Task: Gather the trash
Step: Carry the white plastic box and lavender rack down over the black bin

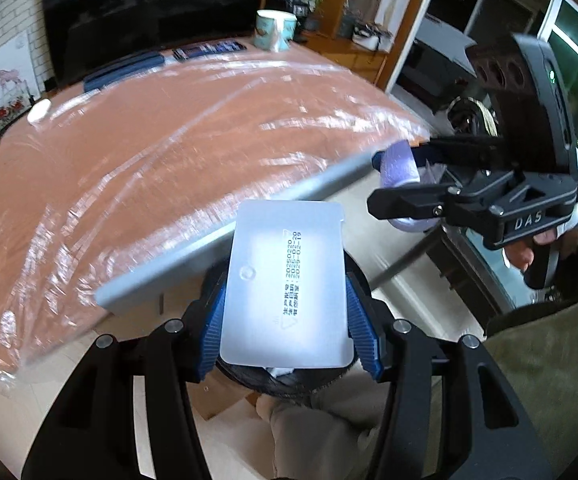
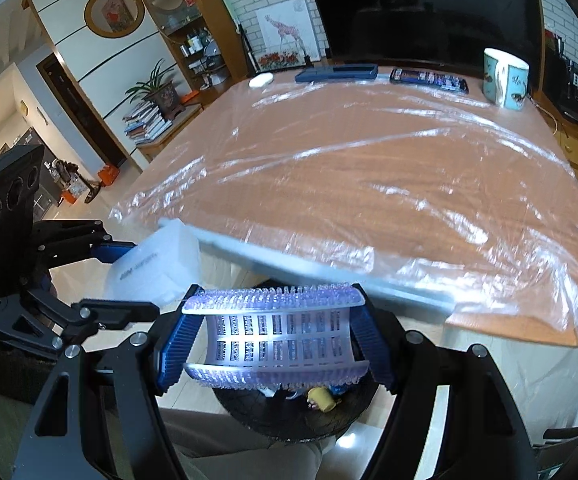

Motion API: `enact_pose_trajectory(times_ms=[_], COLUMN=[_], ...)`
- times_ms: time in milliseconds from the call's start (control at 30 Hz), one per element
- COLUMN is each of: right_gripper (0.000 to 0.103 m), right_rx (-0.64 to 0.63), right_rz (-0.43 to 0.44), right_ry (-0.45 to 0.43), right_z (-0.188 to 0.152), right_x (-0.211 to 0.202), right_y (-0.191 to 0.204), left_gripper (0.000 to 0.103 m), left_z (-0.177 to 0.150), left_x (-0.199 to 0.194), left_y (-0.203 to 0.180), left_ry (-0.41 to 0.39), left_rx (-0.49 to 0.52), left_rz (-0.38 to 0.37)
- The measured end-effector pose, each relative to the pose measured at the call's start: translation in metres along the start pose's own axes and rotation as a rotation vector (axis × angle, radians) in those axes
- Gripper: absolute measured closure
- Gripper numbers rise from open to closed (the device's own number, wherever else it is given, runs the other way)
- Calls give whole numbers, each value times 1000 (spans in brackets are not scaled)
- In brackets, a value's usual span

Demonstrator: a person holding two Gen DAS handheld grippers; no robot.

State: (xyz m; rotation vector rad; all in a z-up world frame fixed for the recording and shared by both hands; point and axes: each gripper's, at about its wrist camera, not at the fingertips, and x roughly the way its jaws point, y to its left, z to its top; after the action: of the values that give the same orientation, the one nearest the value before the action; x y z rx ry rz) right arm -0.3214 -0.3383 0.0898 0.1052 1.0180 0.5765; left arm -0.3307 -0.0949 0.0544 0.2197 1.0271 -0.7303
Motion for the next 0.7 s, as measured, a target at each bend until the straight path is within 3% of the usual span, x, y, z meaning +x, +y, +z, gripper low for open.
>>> enact_pose_trajectory(times_ms=[233, 700], right_gripper=[31, 31], right_rx=[4, 16], right_rz=[13, -55], right_ry=[52, 113], right_z=[-17, -37], right_x=[20, 73], right_y=[3, -8], left_gripper=[48, 48], left_z=[-16, -36], left_x=[33, 93], left_y=[-4, 7], left_ry=[72, 169], left_rx=[17, -1], left_rz=[29, 80])
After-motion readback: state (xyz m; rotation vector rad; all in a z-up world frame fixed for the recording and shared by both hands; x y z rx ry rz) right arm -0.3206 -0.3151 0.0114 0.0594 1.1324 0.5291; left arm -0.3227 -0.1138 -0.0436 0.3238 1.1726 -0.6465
